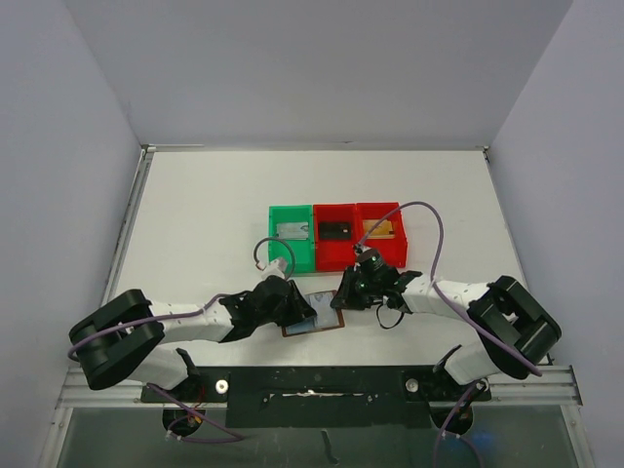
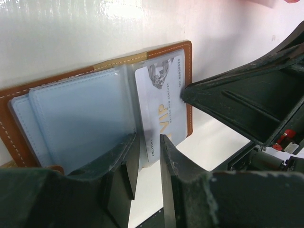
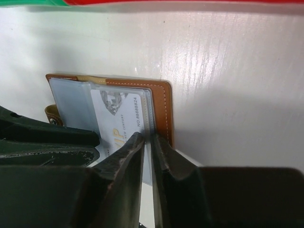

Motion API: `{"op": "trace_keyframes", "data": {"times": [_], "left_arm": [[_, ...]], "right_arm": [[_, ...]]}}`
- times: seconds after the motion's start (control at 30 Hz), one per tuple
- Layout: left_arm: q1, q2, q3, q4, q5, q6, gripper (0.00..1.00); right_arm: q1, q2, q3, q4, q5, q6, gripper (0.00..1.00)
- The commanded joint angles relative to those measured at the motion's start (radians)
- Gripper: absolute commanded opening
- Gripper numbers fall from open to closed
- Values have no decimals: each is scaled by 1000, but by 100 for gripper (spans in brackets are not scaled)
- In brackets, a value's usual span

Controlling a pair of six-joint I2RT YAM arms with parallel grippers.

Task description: Take the credit cards out of the card holder

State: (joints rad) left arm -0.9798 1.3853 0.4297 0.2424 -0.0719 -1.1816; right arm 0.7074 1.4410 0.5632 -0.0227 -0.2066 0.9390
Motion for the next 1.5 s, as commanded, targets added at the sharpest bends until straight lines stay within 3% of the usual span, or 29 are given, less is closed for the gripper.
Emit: {"op": "trace_keyframes", "data": {"times": [0.0, 0.33, 0.63, 1.37, 1.47], "left_arm": [[-3, 15, -15, 93, -12, -22, 23], [-3, 41, -68, 224, 16, -76, 17], [0, 5, -97, 253, 4, -88, 0], [0, -149, -155, 110, -60, -97, 0], [0, -138, -154, 174, -48, -99, 12]], "right_arm": [[4, 20, 30, -9, -4, -32, 12], [15, 53, 24, 23, -35, -29, 10], [18, 55, 24, 11, -30, -32, 9], [18, 49, 32, -8, -18, -33, 11], [18, 51, 33, -2, -20, -31, 11]]}}
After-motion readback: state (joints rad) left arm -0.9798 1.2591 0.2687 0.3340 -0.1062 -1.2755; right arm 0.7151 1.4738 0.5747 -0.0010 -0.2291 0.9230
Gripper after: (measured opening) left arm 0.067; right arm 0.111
